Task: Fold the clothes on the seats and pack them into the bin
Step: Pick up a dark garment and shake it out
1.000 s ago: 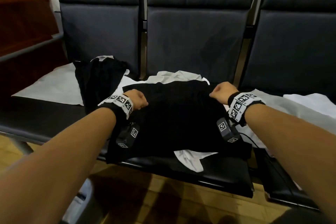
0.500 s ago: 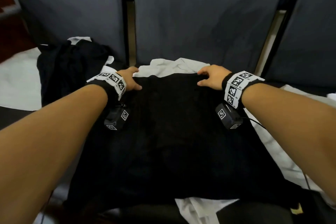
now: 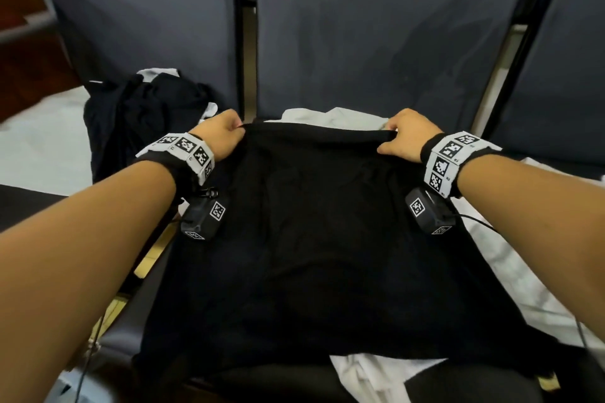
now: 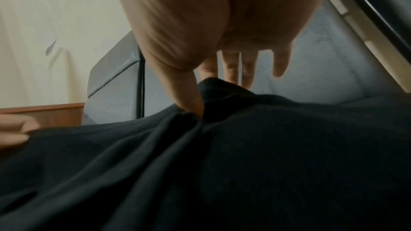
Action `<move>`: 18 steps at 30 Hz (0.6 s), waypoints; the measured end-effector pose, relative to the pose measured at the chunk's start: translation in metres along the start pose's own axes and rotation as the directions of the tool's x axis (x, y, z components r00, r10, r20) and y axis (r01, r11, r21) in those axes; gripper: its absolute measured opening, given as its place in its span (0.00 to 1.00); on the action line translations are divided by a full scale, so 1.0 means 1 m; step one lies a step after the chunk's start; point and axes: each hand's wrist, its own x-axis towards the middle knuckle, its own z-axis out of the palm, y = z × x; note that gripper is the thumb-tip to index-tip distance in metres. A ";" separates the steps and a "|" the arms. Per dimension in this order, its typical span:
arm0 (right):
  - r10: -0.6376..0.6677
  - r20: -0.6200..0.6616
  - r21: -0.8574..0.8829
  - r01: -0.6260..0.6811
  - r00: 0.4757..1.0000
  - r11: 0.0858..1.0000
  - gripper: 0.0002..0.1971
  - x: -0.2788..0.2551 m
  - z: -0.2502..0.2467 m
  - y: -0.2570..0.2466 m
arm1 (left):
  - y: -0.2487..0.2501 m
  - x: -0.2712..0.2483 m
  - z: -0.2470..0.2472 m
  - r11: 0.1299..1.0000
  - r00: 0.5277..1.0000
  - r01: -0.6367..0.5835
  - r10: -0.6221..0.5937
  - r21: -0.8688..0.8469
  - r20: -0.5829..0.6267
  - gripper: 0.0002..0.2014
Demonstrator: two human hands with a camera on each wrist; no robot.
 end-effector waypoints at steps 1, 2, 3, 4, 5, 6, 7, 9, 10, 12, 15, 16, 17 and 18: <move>-0.016 -0.015 0.036 0.016 1.000 0.999 0.21 -0.003 -0.001 -0.005 | 0.002 -0.002 -0.003 0.996 0.999 -0.049 0.049 -0.068 -0.007 0.05; -0.045 -0.029 0.080 0.048 0.999 0.996 0.26 -0.007 -0.002 -0.013 | 0.006 -0.006 -0.005 0.986 0.994 -0.107 0.108 -0.126 0.001 0.07; -0.096 -0.043 0.140 0.101 0.994 0.985 0.32 -0.012 -0.004 -0.026 | 0.013 -0.010 -0.007 0.972 0.986 -0.159 0.165 -0.171 0.022 0.09; -0.164 -0.042 0.210 0.169 0.986 0.963 0.37 -0.017 -0.005 -0.042 | 0.021 -0.016 -0.010 0.957 0.973 -0.209 0.225 -0.200 0.057 0.09; -0.244 -0.021 0.275 0.240 0.970 0.931 0.42 -0.022 -0.005 -0.061 | 0.029 -0.021 -0.012 0.942 0.955 -0.256 0.282 -0.217 0.096 0.09; -0.325 0.011 0.323 0.304 0.946 0.896 0.44 -0.026 -0.004 -0.079 | 0.037 -0.026 -0.014 0.926 0.933 -0.302 0.336 -0.226 0.131 0.09; -0.394 0.040 0.347 0.357 0.918 0.867 0.44 -0.029 -0.002 -0.095 | 0.043 -0.030 -0.015 0.915 0.914 -0.339 0.375 -0.219 0.155 0.08; -0.475 0.091 0.311 0.428 0.875 0.849 0.36 -0.032 0.001 -0.117 | 0.049 -0.039 -0.019 0.904 0.891 -0.393 0.420 -0.167 0.174 0.03; -0.493 0.106 0.261 0.455 0.863 0.852 0.28 -0.034 0.001 -0.124 | 0.050 -0.044 -0.022 0.902 0.886 -0.408 0.428 -0.139 0.181 0.03; -0.505 0.124 0.135 0.489 0.854 0.862 0.14 -0.036 -0.001 -0.126 | 0.045 -0.049 -0.028 0.910 0.889 -0.403 0.414 -0.095 0.198 0.03; -0.483 0.151 0.009 0.487 0.863 0.873 0.09 -0.034 0.000 -0.109 | 0.033 -0.051 -0.038 0.932 0.920 -0.362 0.358 -0.003 0.160 0.06; -0.473 0.156 -0.031 0.483 0.867 0.875 0.09 -0.033 0.002 -0.101 | 0.029 -0.052 -0.041 0.939 0.934 -0.342 0.335 0.043 0.125 0.08; -0.455 0.167 -0.075 0.471 0.875 0.879 0.09 -0.032 0.004 -0.091 | 0.027 -0.053 -0.045 0.945 0.946 -0.319 0.313 0.067 0.085 0.10; -0.428 0.180 -0.115 0.451 0.886 0.885 0.10 -0.031 0.006 -0.082 | 0.024 -0.054 -0.049 0.953 0.955 -0.295 0.293 0.072 0.044 0.10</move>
